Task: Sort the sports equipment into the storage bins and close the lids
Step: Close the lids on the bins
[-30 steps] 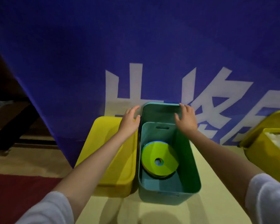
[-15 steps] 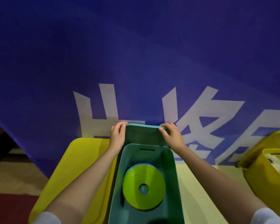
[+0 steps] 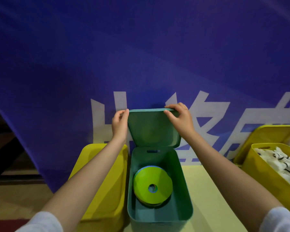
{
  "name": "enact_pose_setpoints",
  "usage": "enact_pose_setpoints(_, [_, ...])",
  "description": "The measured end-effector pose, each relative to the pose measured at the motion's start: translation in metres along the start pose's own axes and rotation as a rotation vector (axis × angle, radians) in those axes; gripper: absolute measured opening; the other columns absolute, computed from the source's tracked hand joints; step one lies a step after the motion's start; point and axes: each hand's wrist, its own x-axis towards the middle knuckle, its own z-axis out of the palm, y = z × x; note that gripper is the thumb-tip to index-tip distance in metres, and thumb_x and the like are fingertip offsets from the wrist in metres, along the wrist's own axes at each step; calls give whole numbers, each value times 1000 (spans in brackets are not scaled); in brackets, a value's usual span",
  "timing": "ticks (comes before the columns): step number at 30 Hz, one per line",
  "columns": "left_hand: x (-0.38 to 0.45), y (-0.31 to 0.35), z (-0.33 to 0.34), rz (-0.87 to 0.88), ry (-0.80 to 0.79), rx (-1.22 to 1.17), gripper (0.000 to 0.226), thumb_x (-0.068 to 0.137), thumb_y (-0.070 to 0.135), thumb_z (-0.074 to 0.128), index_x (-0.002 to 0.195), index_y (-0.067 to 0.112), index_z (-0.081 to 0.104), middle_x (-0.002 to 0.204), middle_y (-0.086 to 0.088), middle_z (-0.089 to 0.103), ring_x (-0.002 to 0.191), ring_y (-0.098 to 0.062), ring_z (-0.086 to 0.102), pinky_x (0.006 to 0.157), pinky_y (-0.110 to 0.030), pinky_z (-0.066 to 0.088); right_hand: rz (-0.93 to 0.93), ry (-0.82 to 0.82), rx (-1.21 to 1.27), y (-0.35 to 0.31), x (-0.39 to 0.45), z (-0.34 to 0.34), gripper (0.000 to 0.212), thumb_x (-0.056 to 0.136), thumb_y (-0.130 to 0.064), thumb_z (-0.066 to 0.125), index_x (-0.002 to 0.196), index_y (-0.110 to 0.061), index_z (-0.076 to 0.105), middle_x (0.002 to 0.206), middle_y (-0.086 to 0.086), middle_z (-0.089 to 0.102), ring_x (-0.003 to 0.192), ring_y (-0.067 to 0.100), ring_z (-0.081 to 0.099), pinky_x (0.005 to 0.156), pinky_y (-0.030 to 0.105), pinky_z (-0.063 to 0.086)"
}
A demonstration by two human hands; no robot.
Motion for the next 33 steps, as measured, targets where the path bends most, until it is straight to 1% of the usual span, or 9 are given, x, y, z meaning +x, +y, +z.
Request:
enact_pose_setpoints(2, [-14,11,-7,-55,-17,-88,26,80,52,61,88,28,65,98,-1,66,98,-20,62,87,-41,52,20,32,71,-19,-16,-12,19,90,-30,63,105,-19,68,89,-16,57,93,9,56,83,25,47])
enact_pose_setpoints(6, [-50,16,-19,-425,-210,-255,27,94,39,53,105,14,57,92,-5,63,85,-18,61,62,-27,52,181,109,231,-36,-72,-18,23,92,-24,60,115,-21,62,80,-6,56,76,3,54,75,28,49])
enact_pose_setpoints(10, [-78,-3,-35,-643,-249,-186,10,94,7,50,84,8,53,86,-12,54,76,-21,55,69,-28,50,312,97,252,-30,-135,-14,20,93,-18,57,109,-28,63,89,1,61,86,16,59,82,39,54])
enact_pose_setpoints(13, [-95,-25,-45,-580,-250,-46,10,91,3,46,94,10,52,97,-11,52,88,-21,53,67,-26,48,398,48,217,-19,-177,-12,25,90,-16,57,111,-29,64,110,-8,58,106,10,54,94,38,50])
enact_pose_setpoints(17, [-129,-69,-61,-402,-336,246,49,91,5,45,139,17,44,134,-6,51,118,-21,50,88,-29,44,778,-30,27,17,-221,-4,52,79,-32,64,130,-26,50,129,7,51,114,25,51,96,46,49])
enact_pose_setpoints(20, [-161,-100,-68,-340,-305,400,53,96,7,41,146,21,34,141,-3,46,118,-20,51,82,-28,44,1054,-167,-40,37,-251,1,70,84,-38,62,142,-9,35,136,17,49,116,34,53,94,40,47])
enact_pose_setpoints(24, [-184,-131,-67,-174,-264,616,51,97,17,41,146,28,30,145,-1,42,120,-21,50,91,-37,51,988,-232,-134,48,-273,4,49,91,-41,55,120,-2,54,116,16,63,100,31,60,80,37,49])
enact_pose_setpoints(27, [-196,-133,-62,-111,-201,762,50,97,19,42,146,24,30,146,0,39,131,-22,38,103,-43,44,922,-217,-207,52,-278,3,46,90,-45,53,111,-4,59,104,13,65,90,29,62,73,37,51])
enact_pose_setpoints(33, [-243,-132,-61,-64,-172,825,55,97,18,47,148,22,27,153,4,28,141,-17,25,113,-34,32,885,-206,-119,61,-276,-4,46,93,-41,52,123,-5,50,114,12,60,99,30,60,77,38,49])
